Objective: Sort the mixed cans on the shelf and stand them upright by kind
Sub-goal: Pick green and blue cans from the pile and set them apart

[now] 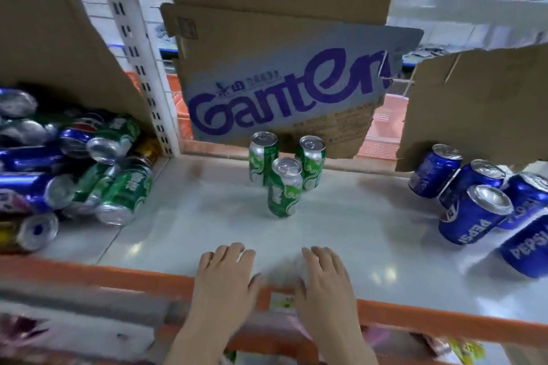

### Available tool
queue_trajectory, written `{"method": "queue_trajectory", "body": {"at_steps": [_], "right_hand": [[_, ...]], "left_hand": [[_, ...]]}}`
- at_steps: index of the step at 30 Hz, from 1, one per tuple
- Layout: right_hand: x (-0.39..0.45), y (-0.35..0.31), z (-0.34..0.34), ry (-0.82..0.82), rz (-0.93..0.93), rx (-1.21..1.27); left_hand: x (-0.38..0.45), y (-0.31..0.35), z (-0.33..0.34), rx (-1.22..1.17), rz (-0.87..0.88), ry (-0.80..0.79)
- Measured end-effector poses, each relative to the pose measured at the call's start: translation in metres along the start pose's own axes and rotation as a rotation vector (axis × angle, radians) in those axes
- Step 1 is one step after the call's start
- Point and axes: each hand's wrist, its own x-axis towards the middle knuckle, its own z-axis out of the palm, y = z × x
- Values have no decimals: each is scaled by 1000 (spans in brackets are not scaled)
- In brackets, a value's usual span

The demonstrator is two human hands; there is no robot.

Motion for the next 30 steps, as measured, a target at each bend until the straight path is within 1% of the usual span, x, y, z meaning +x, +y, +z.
{"method": "queue_trajectory", "body": {"at_steps": [6,9,10,12,15,16,19,21,24,28,30], "right_hand": [[-23,-154,23,25,-56,31],[-45,-235,45,-5,-133,48],[-50,-260,50,-47,-169,44],[-60,-306,58,-117,-226,57],[-64,-355,67,-140,-282,5],[-63,-366,71,-118,-293,8],[-52,-397,83,-165,-352,24],[-39,-413,88,-119,-379,21],[-22,-434,102,-63,-332,74],[6,-465,119,-33,-355,128],[18,-478,128,-20,-373,128]], "left_hand": [[-112,-149,-60,67,-192,23],[-171,-223,-86,115,-342,-47],[-190,-244,-94,111,-390,-80],[-225,-281,-108,112,-463,-94],[-263,-321,-129,97,-571,-75],[-271,-333,-134,87,-598,-76],[-280,-363,-141,89,-653,-111],[-277,-378,-141,76,-655,-117],[-262,-402,-141,42,-658,-153],[-232,-437,-145,108,-624,-175],[-219,-453,-147,109,-643,-181]]}}
